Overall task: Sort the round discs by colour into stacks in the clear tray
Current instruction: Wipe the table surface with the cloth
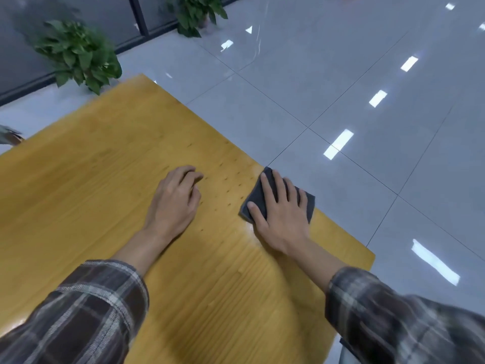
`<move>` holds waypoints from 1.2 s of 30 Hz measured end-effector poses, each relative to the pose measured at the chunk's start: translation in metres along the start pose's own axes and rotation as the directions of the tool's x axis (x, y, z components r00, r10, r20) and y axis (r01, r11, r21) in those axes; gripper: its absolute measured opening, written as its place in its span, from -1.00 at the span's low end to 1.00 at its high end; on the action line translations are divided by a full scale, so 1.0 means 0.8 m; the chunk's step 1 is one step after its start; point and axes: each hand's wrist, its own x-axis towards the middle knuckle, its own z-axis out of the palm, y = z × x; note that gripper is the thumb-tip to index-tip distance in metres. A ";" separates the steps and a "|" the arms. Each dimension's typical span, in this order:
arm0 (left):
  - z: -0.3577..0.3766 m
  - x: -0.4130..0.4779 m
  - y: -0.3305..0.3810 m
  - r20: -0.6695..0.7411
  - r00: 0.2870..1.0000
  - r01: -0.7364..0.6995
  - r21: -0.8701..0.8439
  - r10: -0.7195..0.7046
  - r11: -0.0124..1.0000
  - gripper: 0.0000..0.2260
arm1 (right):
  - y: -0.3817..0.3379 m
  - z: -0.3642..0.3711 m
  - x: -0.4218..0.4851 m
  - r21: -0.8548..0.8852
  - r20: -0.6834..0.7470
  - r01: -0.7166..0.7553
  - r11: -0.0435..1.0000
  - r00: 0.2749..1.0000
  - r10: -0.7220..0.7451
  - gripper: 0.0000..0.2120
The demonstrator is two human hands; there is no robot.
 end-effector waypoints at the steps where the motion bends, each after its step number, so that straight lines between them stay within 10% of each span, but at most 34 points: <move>1: 0.000 0.001 -0.002 -0.007 1.000 -0.003 -0.002 0.003 1.000 -0.76 | -0.013 0.000 0.022 -0.015 0.008 0.001 1.000 1.000 0.000 -0.29; 10: -0.001 0.004 -0.006 -0.002 1.000 -0.031 0.009 0.031 0.999 -0.76 | -0.068 0.002 0.137 -0.011 0.059 0.074 0.997 0.996 -0.073 -0.27; 36: 0.019 -0.095 0.124 -0.037 0.996 0.089 0.106 -0.086 0.990 -0.71 | 0.148 -0.012 -0.167 -0.029 0.023 0.107 0.994 0.994 -0.107 -0.31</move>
